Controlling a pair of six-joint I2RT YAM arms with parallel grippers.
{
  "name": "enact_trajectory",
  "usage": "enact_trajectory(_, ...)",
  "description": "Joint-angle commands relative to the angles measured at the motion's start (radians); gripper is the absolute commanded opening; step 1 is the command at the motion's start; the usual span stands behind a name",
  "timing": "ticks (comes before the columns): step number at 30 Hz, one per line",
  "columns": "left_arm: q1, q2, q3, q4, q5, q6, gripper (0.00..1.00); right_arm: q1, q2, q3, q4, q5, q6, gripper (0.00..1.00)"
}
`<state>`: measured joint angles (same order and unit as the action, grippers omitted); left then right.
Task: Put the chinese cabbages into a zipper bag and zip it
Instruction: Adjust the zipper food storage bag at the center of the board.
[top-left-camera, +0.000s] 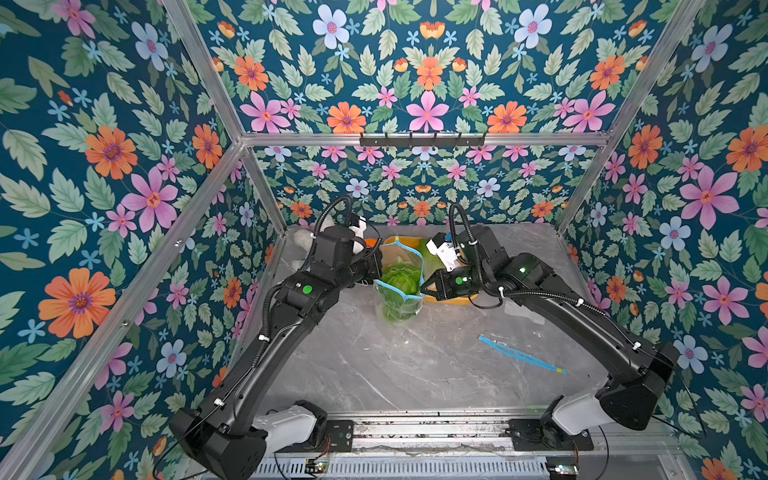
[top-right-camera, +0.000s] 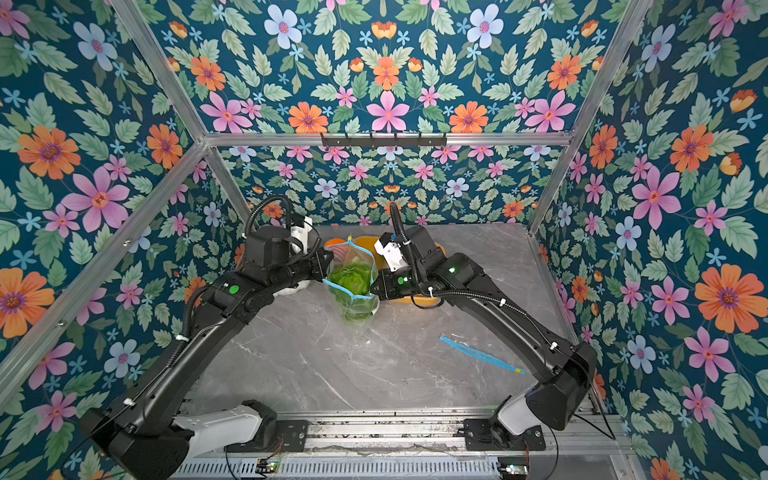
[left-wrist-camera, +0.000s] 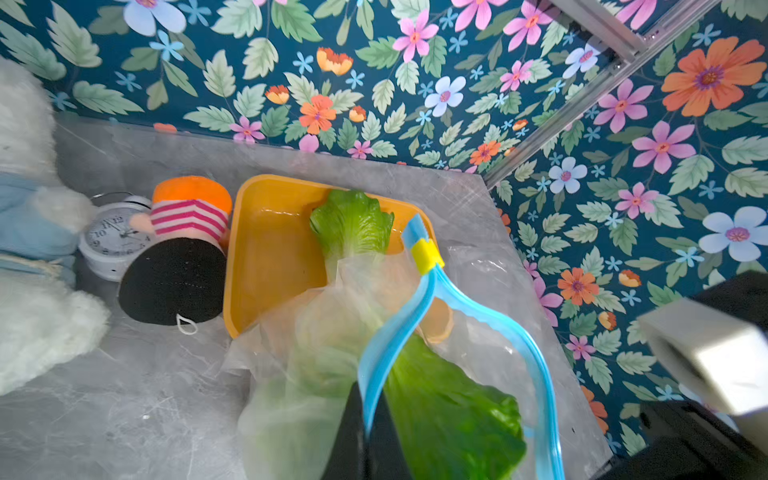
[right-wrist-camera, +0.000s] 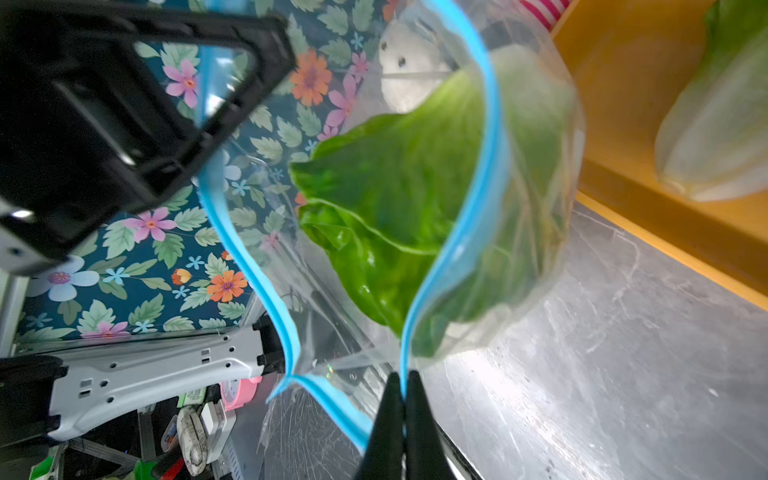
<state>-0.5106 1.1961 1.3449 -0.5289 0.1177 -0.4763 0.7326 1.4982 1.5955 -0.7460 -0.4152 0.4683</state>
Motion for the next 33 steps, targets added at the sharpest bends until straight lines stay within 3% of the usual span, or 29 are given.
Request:
enact_trajectory(1,0.001,0.007,-0.024,0.04,-0.031,-0.024,0.0,0.003,-0.014,0.018,-0.035,0.006,-0.022,0.09)
enact_trajectory(4,0.001,0.005,-0.059,0.112,0.054,-0.047,0.0,0.003,-0.028,0.065,-0.055,0.067,-0.022,0.32)
enact_trajectory(8,0.001,0.014,-0.043,0.105,0.05,-0.042,0.0,0.002,-0.019,0.152,-0.104,0.198,-0.042,0.44)
enact_trajectory(10,0.001,0.02,-0.036,0.112,0.065,-0.046,0.0,0.001,0.005,0.192,-0.112,0.25,-0.057,0.44)
enact_trajectory(13,0.001,0.03,-0.027,0.114,0.068,-0.052,0.0,0.002,0.034,0.213,-0.014,0.089,-0.054,0.37)
enact_trajectory(18,0.001,0.04,0.0,0.125,0.085,-0.069,0.0,0.006,0.145,0.352,-0.048,0.127,-0.048,0.14)
enact_trajectory(25,0.001,0.037,0.001,0.148,0.072,-0.103,0.0,0.02,0.265,0.406,-0.114,0.135,-0.087,0.04)
enact_trajectory(27,0.001,0.036,-0.005,0.159,0.065,-0.113,0.0,0.037,0.266,0.383,-0.114,0.139,-0.086,0.0)
enact_trajectory(33,0.001,0.033,-0.024,0.184,0.042,-0.149,0.0,0.093,0.21,0.239,-0.054,0.169,-0.055,0.0)
